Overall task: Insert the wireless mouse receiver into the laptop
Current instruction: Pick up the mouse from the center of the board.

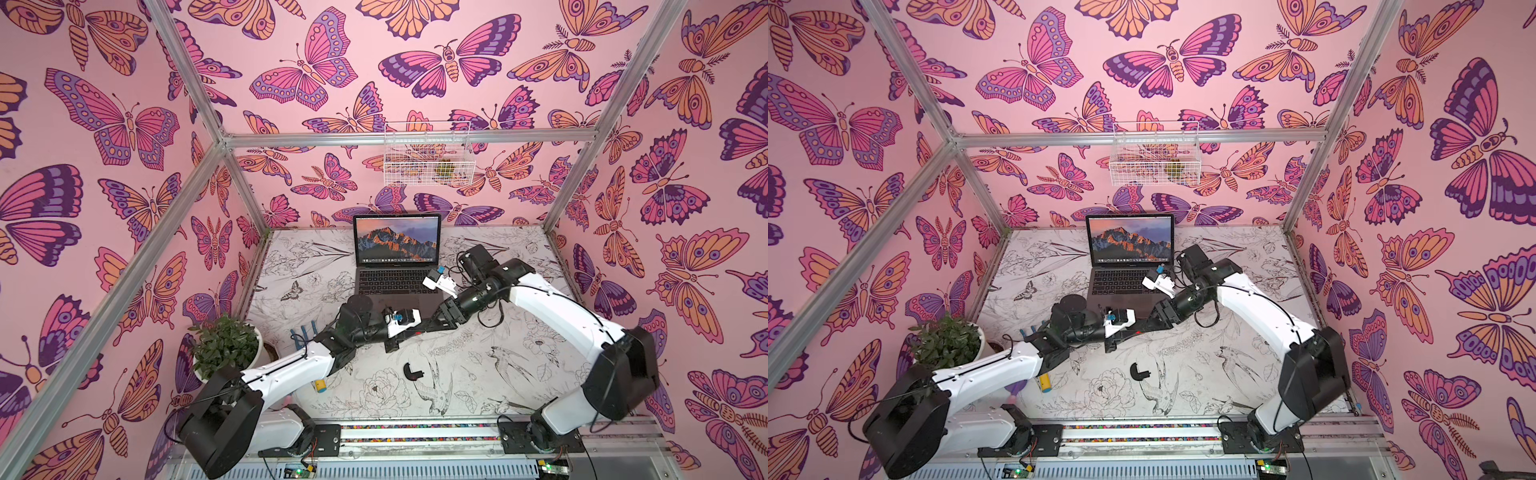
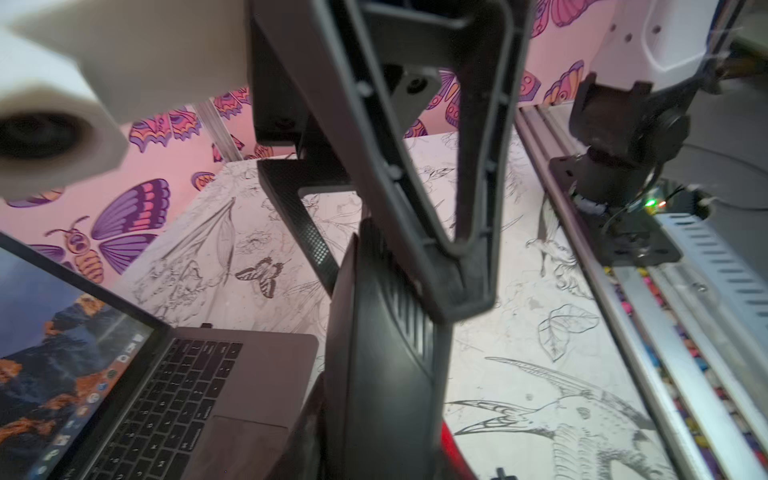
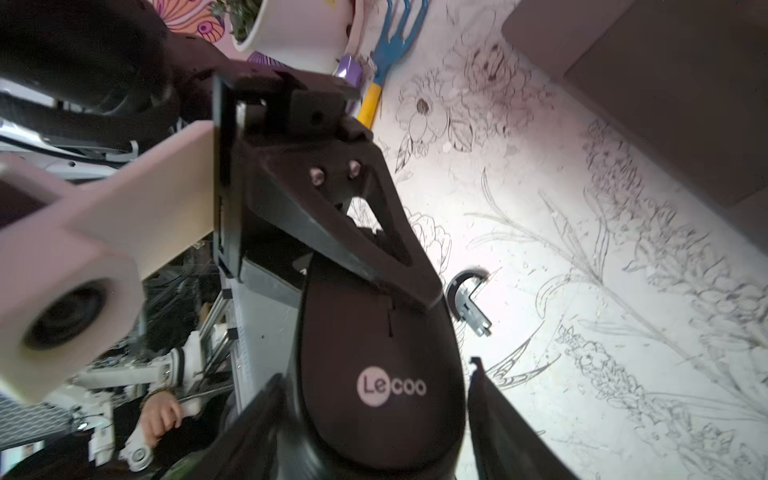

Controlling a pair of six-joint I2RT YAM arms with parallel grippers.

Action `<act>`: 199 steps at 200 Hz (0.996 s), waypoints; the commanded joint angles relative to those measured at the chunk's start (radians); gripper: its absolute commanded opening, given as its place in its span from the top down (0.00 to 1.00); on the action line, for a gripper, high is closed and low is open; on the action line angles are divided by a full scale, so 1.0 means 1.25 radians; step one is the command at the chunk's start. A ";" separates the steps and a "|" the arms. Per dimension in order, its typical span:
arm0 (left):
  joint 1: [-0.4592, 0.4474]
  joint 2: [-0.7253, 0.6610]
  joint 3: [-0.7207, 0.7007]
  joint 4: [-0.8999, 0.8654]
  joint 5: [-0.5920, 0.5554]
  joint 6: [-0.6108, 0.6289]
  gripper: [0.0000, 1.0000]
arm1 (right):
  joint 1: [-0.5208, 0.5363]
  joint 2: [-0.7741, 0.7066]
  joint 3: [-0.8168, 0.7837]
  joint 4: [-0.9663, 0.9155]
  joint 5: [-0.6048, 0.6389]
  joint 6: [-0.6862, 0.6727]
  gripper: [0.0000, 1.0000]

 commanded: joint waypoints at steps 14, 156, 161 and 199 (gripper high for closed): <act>0.033 -0.008 0.066 -0.126 0.174 -0.169 1.00 | 0.007 -0.136 -0.118 0.287 0.029 -0.100 0.26; 0.043 -0.002 0.094 -0.100 0.240 -0.263 1.00 | 0.037 -0.112 -0.120 0.295 0.023 -0.115 0.62; 0.042 -0.002 0.094 -0.099 0.243 -0.266 1.00 | 0.037 -0.112 -0.118 0.300 0.024 -0.104 0.67; 0.051 -0.021 0.101 -0.095 0.224 -0.344 0.51 | 0.036 -0.101 -0.107 0.346 -0.044 -0.005 0.95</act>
